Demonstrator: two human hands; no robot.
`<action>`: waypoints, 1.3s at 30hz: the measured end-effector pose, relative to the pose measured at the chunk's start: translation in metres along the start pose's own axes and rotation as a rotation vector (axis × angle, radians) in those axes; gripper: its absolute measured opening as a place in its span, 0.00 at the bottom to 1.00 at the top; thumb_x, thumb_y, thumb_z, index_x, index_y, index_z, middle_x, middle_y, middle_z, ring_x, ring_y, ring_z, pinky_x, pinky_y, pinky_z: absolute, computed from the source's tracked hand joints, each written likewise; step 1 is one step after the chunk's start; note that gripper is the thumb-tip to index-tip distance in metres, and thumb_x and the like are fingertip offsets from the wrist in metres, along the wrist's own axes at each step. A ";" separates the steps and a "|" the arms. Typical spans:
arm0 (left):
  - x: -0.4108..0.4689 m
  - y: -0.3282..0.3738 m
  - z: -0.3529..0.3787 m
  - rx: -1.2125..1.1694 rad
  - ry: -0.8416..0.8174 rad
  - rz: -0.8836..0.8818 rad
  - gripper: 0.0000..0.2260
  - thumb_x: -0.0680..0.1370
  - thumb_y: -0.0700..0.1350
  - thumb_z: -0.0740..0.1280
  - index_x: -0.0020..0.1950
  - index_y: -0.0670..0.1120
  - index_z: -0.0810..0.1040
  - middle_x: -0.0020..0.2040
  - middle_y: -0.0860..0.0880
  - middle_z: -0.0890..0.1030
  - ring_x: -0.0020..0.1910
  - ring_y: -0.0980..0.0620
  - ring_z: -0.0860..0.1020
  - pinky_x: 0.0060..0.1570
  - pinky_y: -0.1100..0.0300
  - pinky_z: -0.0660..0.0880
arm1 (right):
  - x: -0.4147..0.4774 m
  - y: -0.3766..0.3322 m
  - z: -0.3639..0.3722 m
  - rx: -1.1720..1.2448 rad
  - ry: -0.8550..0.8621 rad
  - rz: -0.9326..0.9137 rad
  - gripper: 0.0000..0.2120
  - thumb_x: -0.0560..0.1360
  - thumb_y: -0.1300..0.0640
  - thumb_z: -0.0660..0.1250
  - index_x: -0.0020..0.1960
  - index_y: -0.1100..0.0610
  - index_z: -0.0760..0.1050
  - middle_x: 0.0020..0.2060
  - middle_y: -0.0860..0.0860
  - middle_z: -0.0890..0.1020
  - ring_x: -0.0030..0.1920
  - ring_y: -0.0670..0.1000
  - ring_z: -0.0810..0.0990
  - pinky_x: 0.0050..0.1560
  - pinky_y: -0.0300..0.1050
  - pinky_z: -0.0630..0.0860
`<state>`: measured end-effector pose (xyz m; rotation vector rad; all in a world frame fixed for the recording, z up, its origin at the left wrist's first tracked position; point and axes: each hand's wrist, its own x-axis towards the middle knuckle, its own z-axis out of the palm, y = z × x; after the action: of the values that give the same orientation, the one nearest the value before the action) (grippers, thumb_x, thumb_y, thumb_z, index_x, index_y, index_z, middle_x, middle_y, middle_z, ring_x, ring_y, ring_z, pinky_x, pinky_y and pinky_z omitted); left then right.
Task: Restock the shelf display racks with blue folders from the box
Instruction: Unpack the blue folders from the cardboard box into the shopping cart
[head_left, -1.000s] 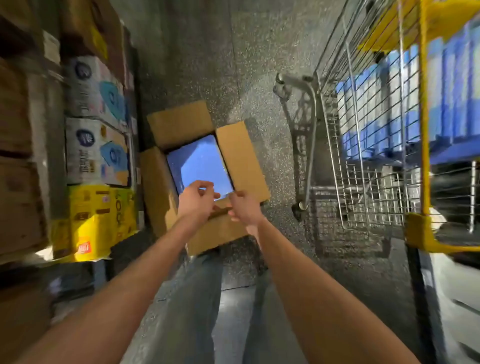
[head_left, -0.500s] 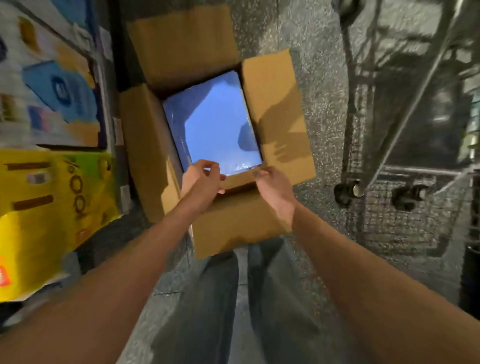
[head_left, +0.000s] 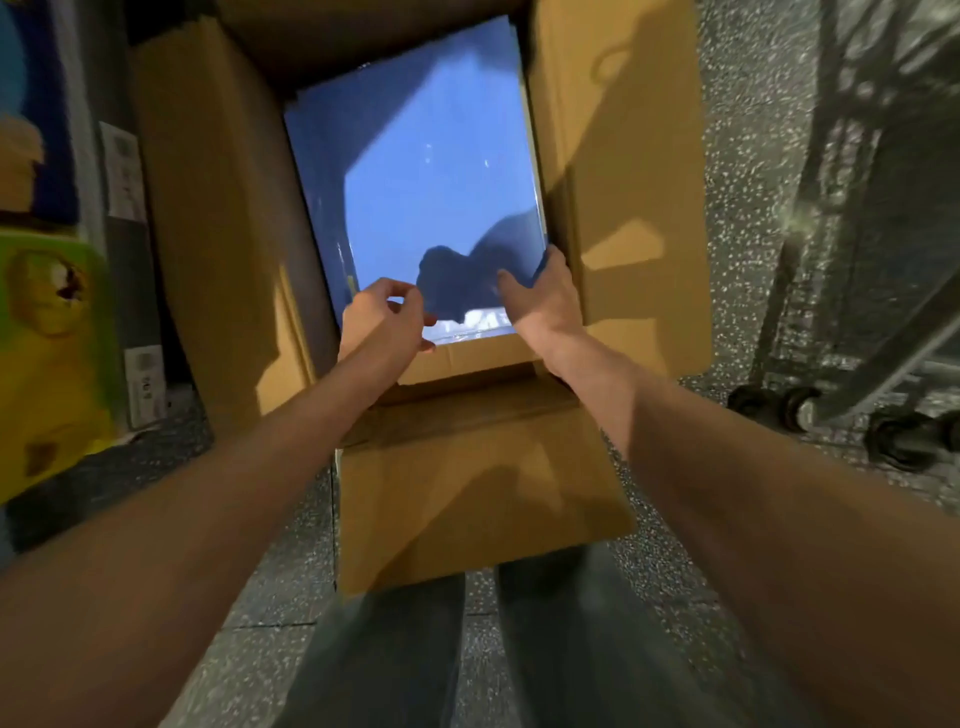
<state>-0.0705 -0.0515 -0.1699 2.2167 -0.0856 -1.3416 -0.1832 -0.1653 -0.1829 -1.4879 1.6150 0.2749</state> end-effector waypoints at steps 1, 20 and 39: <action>0.003 -0.002 0.000 0.007 0.000 0.003 0.08 0.84 0.52 0.60 0.61 0.52 0.74 0.47 0.55 0.84 0.36 0.56 0.84 0.32 0.67 0.76 | 0.002 0.000 0.003 -0.004 0.016 0.005 0.36 0.75 0.43 0.66 0.77 0.56 0.59 0.71 0.55 0.70 0.69 0.59 0.72 0.65 0.59 0.74; 0.018 0.024 -0.029 0.031 0.095 0.090 0.12 0.82 0.58 0.61 0.62 0.55 0.74 0.52 0.54 0.83 0.44 0.54 0.84 0.34 0.62 0.75 | -0.021 -0.022 0.019 0.476 0.050 0.041 0.19 0.84 0.43 0.55 0.60 0.55 0.76 0.52 0.52 0.81 0.51 0.50 0.79 0.47 0.40 0.72; 0.012 0.037 -0.053 0.147 0.028 0.217 0.27 0.82 0.63 0.59 0.79 0.54 0.64 0.65 0.55 0.78 0.56 0.50 0.80 0.60 0.48 0.79 | -0.001 -0.021 -0.016 0.012 -0.114 0.051 0.26 0.83 0.45 0.58 0.77 0.54 0.61 0.71 0.55 0.72 0.66 0.61 0.74 0.63 0.52 0.71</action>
<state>-0.0123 -0.0649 -0.1427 2.2703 -0.4147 -1.2184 -0.1723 -0.1811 -0.1648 -1.3982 1.5615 0.3712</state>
